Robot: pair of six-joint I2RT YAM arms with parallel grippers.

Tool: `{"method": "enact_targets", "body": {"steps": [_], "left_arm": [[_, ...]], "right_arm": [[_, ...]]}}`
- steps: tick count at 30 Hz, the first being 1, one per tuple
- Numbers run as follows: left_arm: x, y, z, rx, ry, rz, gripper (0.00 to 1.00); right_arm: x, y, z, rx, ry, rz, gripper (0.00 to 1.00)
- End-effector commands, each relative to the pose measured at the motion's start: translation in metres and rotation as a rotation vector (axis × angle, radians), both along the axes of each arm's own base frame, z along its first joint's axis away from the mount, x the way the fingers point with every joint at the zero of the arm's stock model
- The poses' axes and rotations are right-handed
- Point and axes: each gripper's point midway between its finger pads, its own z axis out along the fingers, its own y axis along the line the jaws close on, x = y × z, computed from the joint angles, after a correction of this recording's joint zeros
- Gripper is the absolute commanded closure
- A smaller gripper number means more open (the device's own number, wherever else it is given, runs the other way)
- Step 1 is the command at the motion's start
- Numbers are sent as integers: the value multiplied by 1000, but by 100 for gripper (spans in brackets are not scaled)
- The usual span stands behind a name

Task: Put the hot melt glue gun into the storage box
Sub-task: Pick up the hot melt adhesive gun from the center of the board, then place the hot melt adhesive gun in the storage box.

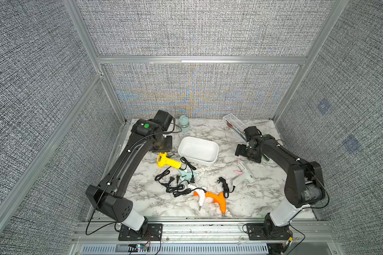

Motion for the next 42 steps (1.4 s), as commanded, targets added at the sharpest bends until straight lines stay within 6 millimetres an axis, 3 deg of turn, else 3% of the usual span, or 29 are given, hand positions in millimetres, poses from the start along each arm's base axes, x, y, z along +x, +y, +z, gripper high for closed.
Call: {"method": "enact_targets", "body": {"steps": [1,10,15,25,27,35,42], "left_arm": [[15,-18,22,-56,-49,-76,81],[70,-69,61,-236,-191,-135,82],[99,-86,59,-275,-251,-140,82],[152,-98,-3,-152,-286,-200,84],[159,-104,-28,-139,-250,-210,85],[169,-116,-50,-190,-242,-204,87],[159,-129,-106,-188,-141,-245,88]], "right_arm": [[0,0,5,6,-13,-13,4],[-3,2,10,18,-30,-19,4],[-5,2,10,17,-31,-22,4],[-12,0,6,9,-24,-19,4],[-12,0,5,6,-21,-17,4],[-12,-1,4,6,-20,-18,4],[-12,-1,0,5,-13,-15,4]]}}
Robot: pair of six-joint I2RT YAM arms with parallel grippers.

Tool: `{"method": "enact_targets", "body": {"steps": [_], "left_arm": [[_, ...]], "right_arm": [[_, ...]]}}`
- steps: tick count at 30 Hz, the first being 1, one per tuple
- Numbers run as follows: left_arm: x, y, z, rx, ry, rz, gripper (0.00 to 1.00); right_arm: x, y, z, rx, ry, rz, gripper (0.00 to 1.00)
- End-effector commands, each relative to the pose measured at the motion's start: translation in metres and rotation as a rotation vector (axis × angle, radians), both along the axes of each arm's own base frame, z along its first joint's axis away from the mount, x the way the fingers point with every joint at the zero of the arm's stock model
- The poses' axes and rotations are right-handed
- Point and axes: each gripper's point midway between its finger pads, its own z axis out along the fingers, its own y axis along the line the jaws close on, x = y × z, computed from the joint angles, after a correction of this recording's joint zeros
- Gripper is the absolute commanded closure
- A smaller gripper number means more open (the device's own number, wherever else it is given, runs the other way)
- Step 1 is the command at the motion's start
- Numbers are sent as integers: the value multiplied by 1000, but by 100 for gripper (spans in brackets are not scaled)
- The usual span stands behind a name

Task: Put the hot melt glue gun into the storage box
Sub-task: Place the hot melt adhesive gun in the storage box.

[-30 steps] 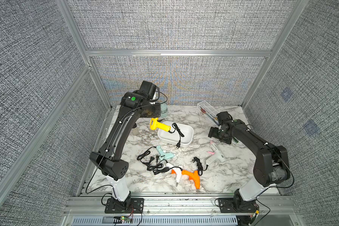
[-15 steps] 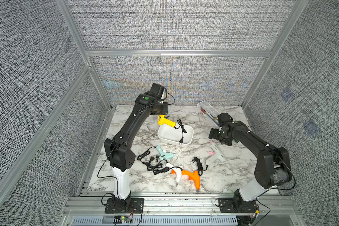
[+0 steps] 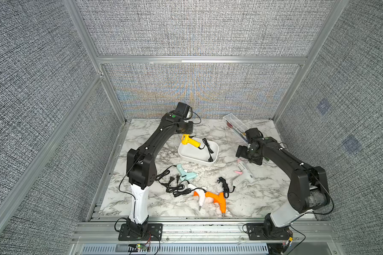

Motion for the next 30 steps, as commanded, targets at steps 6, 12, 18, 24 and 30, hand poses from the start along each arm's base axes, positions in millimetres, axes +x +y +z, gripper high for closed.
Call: {"method": "enact_targets", "body": {"steps": [6,12,18,24,30], "left_arm": [[-6,-20,-36,-10,28,-52,88],[0,-19,-63,80,30,-55,88],[9,-6,-101,243,73,-44,88],[7,2,-129,320,143,-35,85],[-4,3,-142,321,224,-14,77]], "right_arm": [[3,2,3,8,-13,5,4],[3,2,-1,7,-6,6,4],[1,3,-3,11,-5,4,4],[-2,2,-4,8,1,1,4],[-3,0,-1,0,-2,-1,4]]}}
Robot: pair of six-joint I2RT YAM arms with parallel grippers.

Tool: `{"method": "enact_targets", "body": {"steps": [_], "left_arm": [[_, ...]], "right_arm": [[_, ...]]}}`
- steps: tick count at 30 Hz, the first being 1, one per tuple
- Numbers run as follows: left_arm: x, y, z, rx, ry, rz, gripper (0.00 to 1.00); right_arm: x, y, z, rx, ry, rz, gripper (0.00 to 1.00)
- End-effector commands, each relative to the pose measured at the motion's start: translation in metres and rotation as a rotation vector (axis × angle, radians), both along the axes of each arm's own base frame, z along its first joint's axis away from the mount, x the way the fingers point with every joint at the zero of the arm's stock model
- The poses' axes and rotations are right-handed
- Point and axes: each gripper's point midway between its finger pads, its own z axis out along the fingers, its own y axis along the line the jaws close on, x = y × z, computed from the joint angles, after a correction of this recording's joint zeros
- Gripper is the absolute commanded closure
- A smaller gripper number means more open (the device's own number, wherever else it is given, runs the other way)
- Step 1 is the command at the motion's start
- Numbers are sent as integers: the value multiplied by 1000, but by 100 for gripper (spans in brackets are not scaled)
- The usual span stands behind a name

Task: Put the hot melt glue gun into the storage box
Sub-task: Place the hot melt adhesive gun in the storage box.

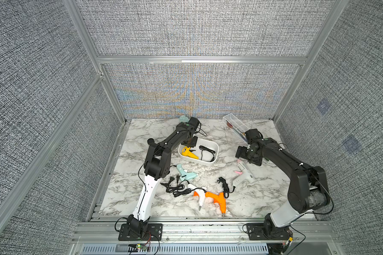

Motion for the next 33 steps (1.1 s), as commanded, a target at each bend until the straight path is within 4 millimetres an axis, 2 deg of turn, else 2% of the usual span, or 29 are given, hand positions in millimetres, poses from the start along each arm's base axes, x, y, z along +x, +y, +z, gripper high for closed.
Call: {"method": "enact_targets", "body": {"steps": [1,5,7,8,10,11,12,14,16,19,21,24,27,30,33], "left_arm": [[-13,6,-8,30,62,21,77],[-20,3,-5,43,60,-10,75],[-23,1,-3,48,57,-26,66],[-24,1,-2,51,58,-29,55],[-26,4,-1,60,61,-28,25],[-27,5,3,61,58,-27,7],[-27,5,8,59,48,-26,1],[-25,5,24,47,15,-25,1],[-21,3,48,24,-34,-21,1],[-18,1,100,-34,-125,-17,1],[-20,2,137,-78,-192,-5,1],[-29,9,176,-126,-260,24,1],[-40,29,195,-115,-304,80,2],[-54,48,198,-86,-309,117,2],[-66,67,196,-68,-299,150,2]], "right_arm": [[-2,-2,2,-10,0,-6,4],[-2,-2,1,-10,3,-6,4],[-2,-2,1,-11,3,-8,4],[-2,-3,0,-14,5,-8,4],[-2,-2,1,-14,5,-6,4],[-3,-2,1,-14,5,-6,4],[-2,-3,2,-13,3,-9,4],[-1,-2,7,-12,-11,-8,4],[0,-1,14,-9,-25,-7,4],[1,8,29,-3,-43,13,4],[-2,23,39,7,-56,38,4],[-16,53,38,46,-36,86,4],[-43,89,22,95,19,132,4],[-75,119,8,146,69,154,4],[-103,141,3,175,102,168,4]]}}
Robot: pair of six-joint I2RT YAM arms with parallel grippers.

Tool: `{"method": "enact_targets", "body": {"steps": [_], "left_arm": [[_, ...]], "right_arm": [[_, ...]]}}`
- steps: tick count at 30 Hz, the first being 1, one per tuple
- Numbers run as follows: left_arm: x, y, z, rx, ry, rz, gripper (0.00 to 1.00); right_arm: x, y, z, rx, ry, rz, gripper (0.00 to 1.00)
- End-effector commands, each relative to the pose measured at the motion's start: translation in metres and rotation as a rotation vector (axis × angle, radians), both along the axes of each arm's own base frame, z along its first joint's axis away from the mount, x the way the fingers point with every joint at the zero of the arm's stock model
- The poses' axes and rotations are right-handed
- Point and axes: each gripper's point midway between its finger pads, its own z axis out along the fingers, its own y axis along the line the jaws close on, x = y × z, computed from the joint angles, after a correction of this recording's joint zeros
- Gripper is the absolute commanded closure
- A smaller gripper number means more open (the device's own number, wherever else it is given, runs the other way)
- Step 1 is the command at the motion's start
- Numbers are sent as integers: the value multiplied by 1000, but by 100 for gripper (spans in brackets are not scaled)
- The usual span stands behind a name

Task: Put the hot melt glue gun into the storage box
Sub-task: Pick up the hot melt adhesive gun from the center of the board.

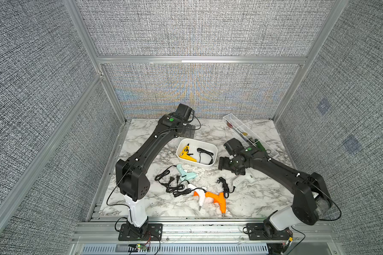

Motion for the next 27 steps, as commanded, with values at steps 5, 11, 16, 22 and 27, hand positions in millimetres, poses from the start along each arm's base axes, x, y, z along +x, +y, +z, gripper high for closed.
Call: {"method": "enact_targets", "body": {"steps": [5,11,16,22,27], "left_arm": [[-22,40,-11,31,39,90,2],[-58,39,-56,-40,211,70,10],[-102,44,-104,-102,343,126,20],[-139,27,-148,-165,453,130,30],[-149,-3,-166,-137,495,44,33]], "right_arm": [[-56,46,-15,39,107,45,5],[-54,60,-25,-25,109,142,5],[-38,55,-24,-45,84,128,5],[-20,37,-22,-59,58,90,5],[-12,24,-21,-64,46,62,5]]}}
